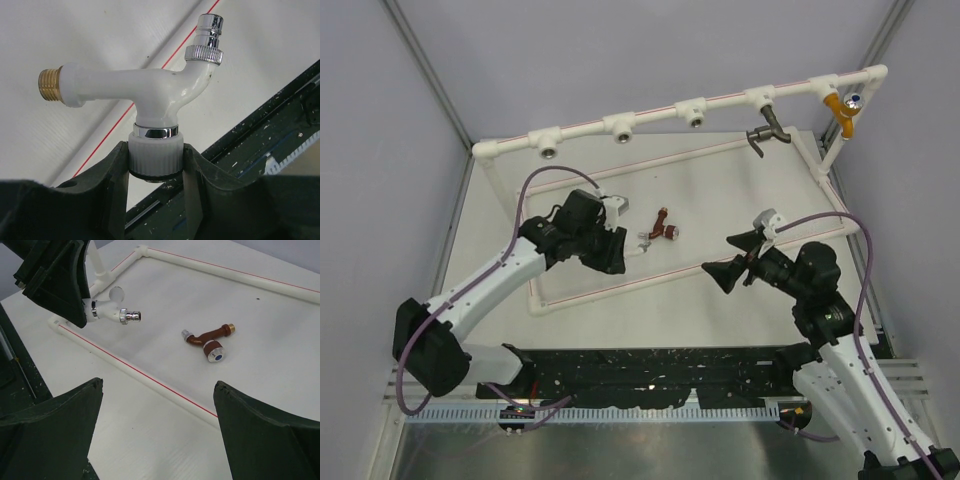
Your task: Install the water faucets
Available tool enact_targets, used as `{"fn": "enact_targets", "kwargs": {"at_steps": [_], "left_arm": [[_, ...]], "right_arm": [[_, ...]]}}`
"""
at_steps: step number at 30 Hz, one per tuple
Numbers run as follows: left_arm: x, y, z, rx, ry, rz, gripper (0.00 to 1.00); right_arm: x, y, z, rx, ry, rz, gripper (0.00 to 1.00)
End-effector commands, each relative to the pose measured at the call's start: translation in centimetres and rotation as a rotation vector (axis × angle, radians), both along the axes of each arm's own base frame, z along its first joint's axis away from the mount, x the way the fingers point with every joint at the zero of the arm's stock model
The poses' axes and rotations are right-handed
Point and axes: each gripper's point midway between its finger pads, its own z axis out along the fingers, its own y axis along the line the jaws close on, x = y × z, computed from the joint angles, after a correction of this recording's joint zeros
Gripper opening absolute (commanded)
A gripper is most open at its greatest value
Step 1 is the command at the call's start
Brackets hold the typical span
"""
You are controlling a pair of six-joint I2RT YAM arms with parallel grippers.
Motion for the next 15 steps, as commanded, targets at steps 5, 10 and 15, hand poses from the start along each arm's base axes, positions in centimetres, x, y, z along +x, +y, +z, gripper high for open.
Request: {"fn": "enact_targets", "kwargs": {"at_steps": [5, 10, 15], "left_arm": [[-3.9, 1.4, 5.0, -0.067, -0.083, -0.155, 0.0], [-5.1, 2.4, 6.7, -0.056, -0.129, -0.215, 0.0], [-5.8, 3.5, 7.9, -0.011, -0.163, -0.264, 0.0]], "right_arm": [[-0.1, 4.7, 5.6, -0.09, -0.228, 0.19, 0.95], [0.5, 7.2, 6.3, -0.292, -0.354, 0.162, 0.95], [-0.2, 9.9, 7.9, -0.459, -0.55, 0.211, 0.96]]}}
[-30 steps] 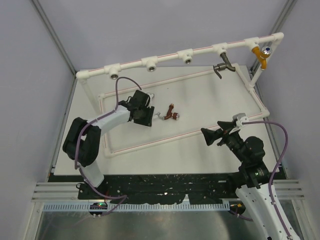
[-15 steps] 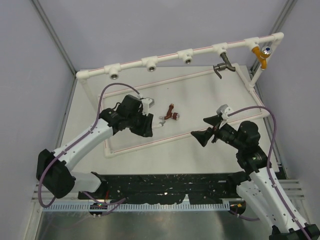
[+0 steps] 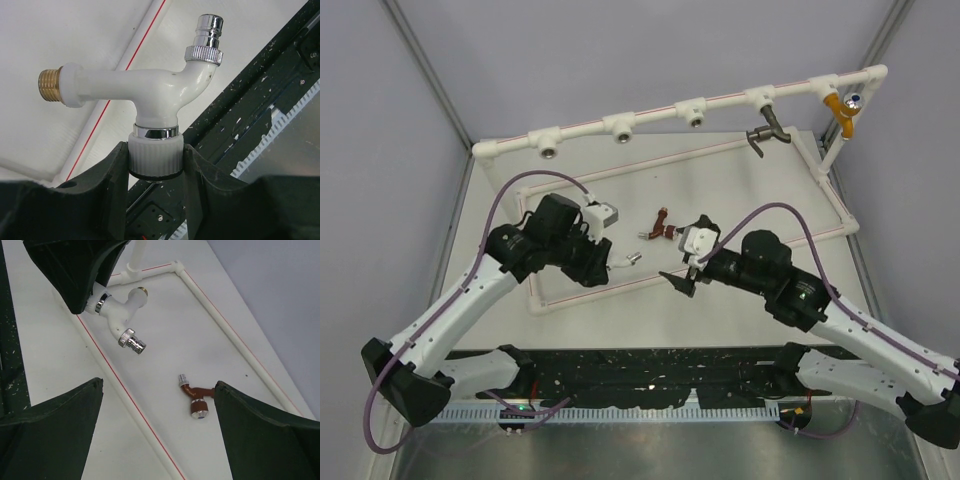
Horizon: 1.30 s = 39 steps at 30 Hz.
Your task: Install the water faucets
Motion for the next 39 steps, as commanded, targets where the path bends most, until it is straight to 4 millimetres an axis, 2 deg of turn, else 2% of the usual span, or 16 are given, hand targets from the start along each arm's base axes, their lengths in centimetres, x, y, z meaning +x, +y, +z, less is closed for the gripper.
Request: {"fn": "enact_targets", "kwargs": {"at_steps": [1, 2, 6, 9, 10, 15, 21, 28, 30, 32, 33, 34, 36, 37, 38, 39], "left_arm": [[-0.8, 0.6, 3.1, -0.008, -0.076, -0.081, 0.0], [-1.0, 0.7, 3.4, -0.008, -0.07, -0.083, 0.0], [-1.8, 0.3, 5.1, -0.052, -0.099, -0.143, 0.0], [-2.9, -0.4, 6.2, -0.117, -0.1, -0.19, 0.0], [-3.2, -0.5, 6.3, -0.132, -0.091, -0.205, 0.0], [-4.5, -1.0, 6.6, -0.175, -0.06, -0.255, 0.0], [-4.6, -1.1, 6.7, -0.183, -0.054, -0.254, 0.0], [-4.8, -1.6, 7.2, -0.208, -0.051, -0.276, 0.0], [-4.9, -1.7, 7.5, -0.218, -0.056, -0.282, 0.0], [-4.8, -1.7, 7.8, -0.224, -0.072, -0.279, 0.0], [-4.7, -1.6, 8.0, -0.225, -0.087, -0.274, 0.04], [-4.4, -1.5, 8.1, -0.222, -0.105, -0.263, 0.14], [-3.7, -1.0, 8.6, -0.218, -0.167, -0.23, 0.32], [-3.4, -0.8, 9.0, -0.22, -0.211, -0.216, 0.39], [-3.0, -0.6, 9.4, -0.226, -0.253, -0.203, 0.46], [-2.7, -0.3, 9.9, -0.235, -0.303, -0.185, 0.51]], "right_arm": [[1.4, 0.9, 2.9, -0.157, -0.279, -0.077, 0.96], [1.5, 1.1, 3.5, -0.186, -0.328, -0.079, 0.96], [0.6, 3.9, 2.5, -0.313, -0.441, -0.055, 0.99], [0.3, 5.2, 2.2, -0.328, -0.481, -0.025, 1.0], [0.2, 5.8, 2.1, -0.332, -0.49, -0.011, 0.96], [-0.4, 7.4, 2.3, -0.35, -0.529, 0.041, 0.93], [-1.7, 9.6, 1.7, -0.367, -0.543, 0.116, 0.87], [-2.4, 10.9, 0.9, -0.376, -0.541, 0.157, 0.68], [-2.5, 11.0, 1.1, -0.369, -0.543, 0.16, 0.57], [-2.5, 11.0, 1.0, -0.359, -0.535, 0.152, 0.35], [-2.3, 10.9, 1.2, -0.351, -0.535, 0.138, 0.16], [-2.2, 10.7, 1.0, -0.346, -0.523, 0.126, 0.06], [-2.1, 10.2, 1.0, -0.318, -0.503, 0.094, 0.05], [-1.9, 9.8, 1.9, -0.276, -0.502, 0.071, 0.05], [-2.0, 9.5, 1.5, -0.259, -0.467, 0.065, 0.05], [-1.8, 8.9, 2.2, -0.22, -0.446, 0.052, 0.05]]}}
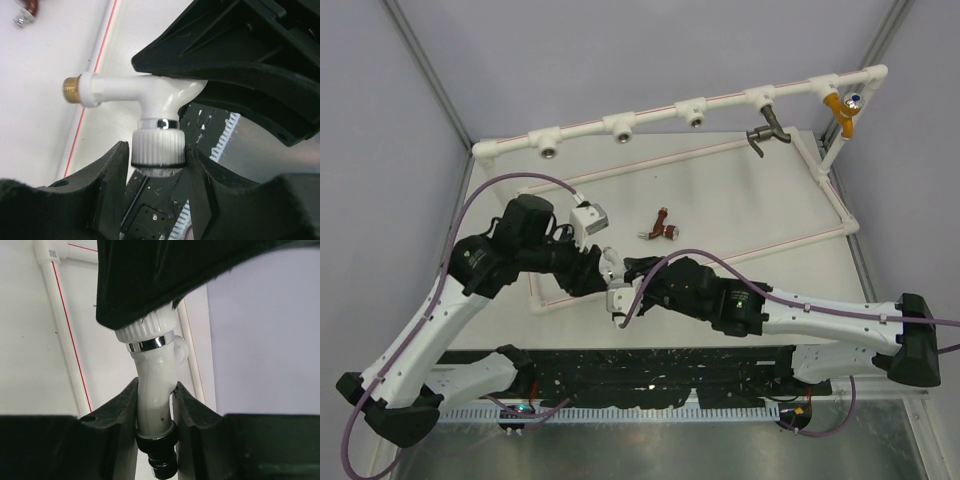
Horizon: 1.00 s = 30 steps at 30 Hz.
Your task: Install the water faucets
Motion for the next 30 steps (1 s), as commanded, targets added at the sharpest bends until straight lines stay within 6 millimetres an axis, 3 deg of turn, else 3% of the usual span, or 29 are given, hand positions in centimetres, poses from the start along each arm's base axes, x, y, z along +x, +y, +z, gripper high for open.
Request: {"fn": "enact_targets", "kwargs": {"at_steps": [1, 2, 3, 7, 8, 14, 21, 30], "left_arm": [[2.1, 0.6, 4.0, -0.109, -0.273, 0.074, 0.53], [2.7, 0.9, 4.4, -0.124, -0.333, 0.099, 0.55], [3.0, 1.2, 4.8, -0.141, -0.387, 0.123, 0.61], [3.9, 2.5, 5.4, -0.212, -0.616, 0.176, 0.98], [3.7, 2.6, 5.7, -0.24, -0.681, 0.164, 1.0], [1.5, 1.0, 8.3, -0.404, -0.974, -0.038, 0.98], [-0.9, -2.1, 9.0, -0.464, -0.936, -0.315, 0.93], [-2.4, -4.0, 9.1, -0.565, -0.842, -0.452, 0.79]], "right_arm": [[0.3, -1.4, 3.9, 0.244, 0.085, -0.056, 0.05], [0.4, -2.1, 4.8, 0.292, 0.115, -0.042, 0.05], [0.2, -2.4, 4.4, 0.326, 0.177, -0.04, 0.05], [-1.2, -4.2, 7.1, 0.503, 0.32, 0.081, 0.05], [-1.5, -4.5, 7.5, 0.522, 0.337, 0.101, 0.05], [-3.9, -5.4, 9.9, 0.636, 0.456, 0.242, 0.05], [-6.0, -4.9, 11.1, 0.659, 0.493, 0.368, 0.05], [-6.5, -4.4, 11.0, 0.679, 0.532, 0.412, 0.05]]}}
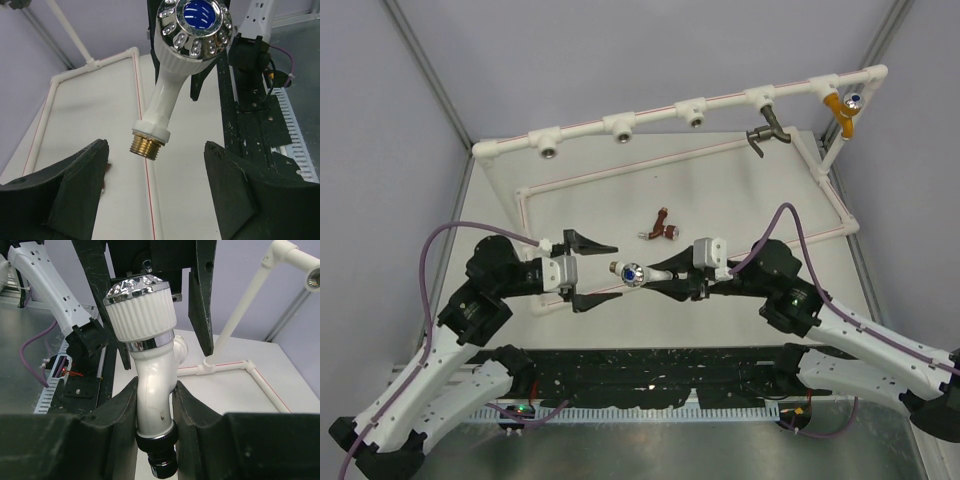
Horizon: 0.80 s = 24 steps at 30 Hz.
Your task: Install the water faucets
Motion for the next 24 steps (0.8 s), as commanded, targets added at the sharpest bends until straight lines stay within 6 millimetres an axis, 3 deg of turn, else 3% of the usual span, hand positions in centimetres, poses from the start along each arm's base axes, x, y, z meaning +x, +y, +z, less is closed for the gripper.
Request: {"fn": "enact_targets", "kwargs": {"at_steps": [1, 4, 10, 14, 17, 21, 23, 24], "left_arm": [[-1.4, -0.9, 3.1, -0.07, -0.064, -0.113, 0.76], [-1.1, -1.2, 2.9, -0.072, -0.05, -0.116, 0.7], [-0.1, -1.4, 2.2, -0.066, -0.028, -0.079, 0.43], [0.6, -1.1, 1.9, -0.073, -0.032, -0.029, 0.03], [1.4, -0.6, 1.5, -0.071, -0.042, 0.037, 0.0], [2.0, 0.0, 1.1, -0.067, -0.053, 0.095, 0.0], [2.5, 0.4, 1.0, -0.059, -0.065, 0.135, 0.0], [2.8, 0.6, 0.8, -0.051, -0.073, 0.155, 0.0]], "right_arm": [[-0.6, 0.1, 2.7, 0.093, -0.028, 0.038, 0.05], [-0.5, 0.4, 2.5, 0.089, -0.018, 0.046, 0.05], [-0.5, 1.0, 2.5, 0.096, -0.004, 0.063, 0.05], [0.0, 1.4, 1.9, 0.085, 0.008, 0.049, 0.05], [0.3, 1.4, 1.6, 0.079, 0.021, 0.036, 0.07], [0.7, 1.3, 1.3, 0.073, 0.031, 0.009, 0.29], [1.2, 1.3, 1.2, 0.065, 0.029, -0.015, 0.52], [1.3, 1.2, 1.1, 0.062, 0.028, -0.023, 0.57]]}}
